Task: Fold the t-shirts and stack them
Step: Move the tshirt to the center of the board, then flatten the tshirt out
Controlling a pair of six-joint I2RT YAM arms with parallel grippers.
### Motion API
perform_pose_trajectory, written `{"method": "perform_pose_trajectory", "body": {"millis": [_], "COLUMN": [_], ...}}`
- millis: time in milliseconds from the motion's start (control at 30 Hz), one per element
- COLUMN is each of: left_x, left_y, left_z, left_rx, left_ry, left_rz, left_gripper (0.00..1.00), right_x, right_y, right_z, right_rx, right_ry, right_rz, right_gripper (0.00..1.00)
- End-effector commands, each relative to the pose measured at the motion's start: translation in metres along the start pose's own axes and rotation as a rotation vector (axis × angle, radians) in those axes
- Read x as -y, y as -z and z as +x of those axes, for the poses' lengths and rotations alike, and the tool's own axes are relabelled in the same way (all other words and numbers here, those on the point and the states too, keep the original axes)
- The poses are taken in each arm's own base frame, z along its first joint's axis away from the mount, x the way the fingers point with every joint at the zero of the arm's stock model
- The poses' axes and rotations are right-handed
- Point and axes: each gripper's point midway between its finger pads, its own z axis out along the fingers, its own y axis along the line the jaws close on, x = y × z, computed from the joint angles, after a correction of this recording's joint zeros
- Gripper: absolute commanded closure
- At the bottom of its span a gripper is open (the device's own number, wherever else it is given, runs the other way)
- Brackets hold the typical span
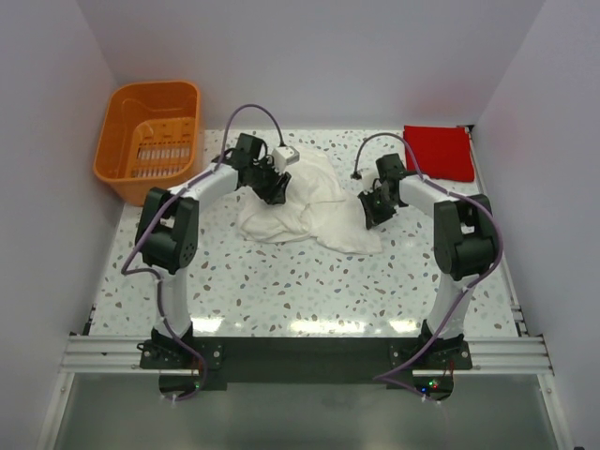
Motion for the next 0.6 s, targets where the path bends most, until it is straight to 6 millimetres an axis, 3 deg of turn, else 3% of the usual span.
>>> {"method": "perform_pose_trajectory", "body": {"millis": [0,33,100,167,233,367,400,433,567], "left_x": [0.002,0.0,-0.004,-0.008,-0.008,-0.016,-0.026,-0.026,-0.031], "left_y": [-0.005,-0.006,-0.003,0.009,0.025,0.055,0.065,0.075,0.091], "left_z": [-0.017,-0.015,-0.02,-0.025,-0.032,-0.03,-0.028,-0.03,-0.006], "left_rx": [0.028,0.019,0.017,0.03,0.051,0.081,0.092,0.112,0.083], "left_ry": [-0.042,-0.036,-0.035,-0.018,-0.019,0.036,0.06,0.068,0.155], "left_rz": [0.022,0.015,0.001,0.004,-0.002,-0.016,-0.032,-0.02,-0.008], "left_gripper": [0.49,0.63,0.77,0.92,1.0,1.0,1.0,1.0,1.0], "right_x": [-0.016,-0.016,-0.011,0.0,0.01,0.032,0.039,0.04,0.038], "right_y": [-0.015,-0.012,-0.004,0.017,0.031,0.061,0.066,0.071,0.082], "right_z": [0.026,0.025,0.025,0.021,0.022,0.031,0.035,0.039,0.048], "right_rx": [-0.094,-0.089,-0.077,-0.034,-0.011,0.02,0.026,0.018,0.014], "right_ry": [-0.061,-0.061,-0.077,-0.081,-0.087,-0.104,-0.117,-0.106,-0.075], "right_rz": [-0.08,-0.08,-0.073,-0.046,-0.021,0.019,0.03,0.031,0.04], "right_gripper": [1.0,1.0,1.0,1.0,1.0,1.0,1.0,1.0,1.0]}}
